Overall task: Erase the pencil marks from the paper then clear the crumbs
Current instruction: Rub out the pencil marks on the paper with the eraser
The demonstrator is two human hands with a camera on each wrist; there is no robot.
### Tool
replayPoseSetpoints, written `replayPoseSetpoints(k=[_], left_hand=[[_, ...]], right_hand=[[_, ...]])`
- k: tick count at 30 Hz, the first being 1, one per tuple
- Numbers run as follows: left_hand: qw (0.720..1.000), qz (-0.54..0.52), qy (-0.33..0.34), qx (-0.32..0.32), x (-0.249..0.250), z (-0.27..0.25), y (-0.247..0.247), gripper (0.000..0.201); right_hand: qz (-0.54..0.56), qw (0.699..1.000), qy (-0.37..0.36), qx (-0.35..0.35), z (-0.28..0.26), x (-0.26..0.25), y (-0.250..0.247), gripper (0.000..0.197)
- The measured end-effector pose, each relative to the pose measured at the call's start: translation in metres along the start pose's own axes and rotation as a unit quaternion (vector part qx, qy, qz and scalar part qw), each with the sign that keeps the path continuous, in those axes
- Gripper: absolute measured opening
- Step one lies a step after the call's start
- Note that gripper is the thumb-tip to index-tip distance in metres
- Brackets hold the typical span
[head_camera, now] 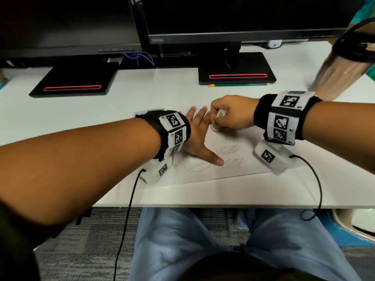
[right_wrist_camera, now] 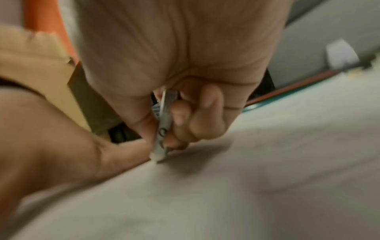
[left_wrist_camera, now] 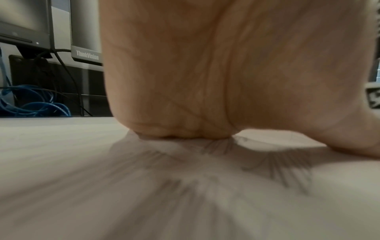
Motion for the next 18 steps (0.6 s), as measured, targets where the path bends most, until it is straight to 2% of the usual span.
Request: replayPoseSetpoints(k=[1, 3, 6, 8, 10, 11, 13, 17, 18], left_hand=[[1.0, 0.001, 0.001, -0.004, 0.0003, -0.0011, -0.0004, 0.137], [1.0, 0.002, 0.004, -0.009, 0.0013, -0.0033, -0.0007, 0.132], [1.0, 0.005, 0.001, -0.005, 0.0027, -0.0049, -0.0018, 0.137], [1.0, 0.01, 0.0, -0.014, 0.0024, -0.0054, -0.0019, 0.132], [1.0, 0.011, 0.002, -0.022, 0.0027, -0.0062, -0.0014, 0.128], [1.0, 0.01, 0.0, -0.021, 0.0029, -0.0063, -0.0012, 0.131], [1.0, 0.007, -0.004, -0.014, 0.0022, -0.0049, -0.0018, 0.137], [1.0, 0.009, 0.001, -0.02, 0.0021, -0.006, -0.0013, 0.132], [1.0, 0.007, 0.001, -0.017, 0.0028, -0.0065, -0.0017, 0.134]], right_hand=[[0.001, 1.0, -0.009, -0.011, 0.0, -0.0016, 0.0022, 0.003], [0.013, 0.998, -0.027, -0.047, -0.0025, -0.0086, 0.0077, 0.013], [0.015, 1.0, -0.002, -0.012, -0.0013, -0.0019, 0.0033, 0.002], [0.016, 1.0, -0.012, -0.024, -0.001, -0.0034, 0.0057, 0.001], [0.042, 0.997, -0.022, -0.053, -0.0028, -0.009, 0.0101, 0.012], [0.054, 0.997, -0.013, -0.046, -0.0025, -0.0078, 0.01, 0.013], [0.043, 0.999, 0.003, -0.011, -0.0006, -0.0037, 0.0054, 0.002], [0.059, 0.996, -0.001, -0.064, -0.0019, -0.0052, 0.0108, 0.007], [0.061, 0.997, 0.008, -0.055, -0.0024, -0.0031, 0.0093, 0.004]])
Point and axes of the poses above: each hand's wrist, its own z-axis towards the middle knuckle, its own y-axis out of the palm, x = y × z, the point moved 6 cm from there along z, towards the middle knuckle, and after that the axes turned 4 degrees about -z, right-handed, at the moved point
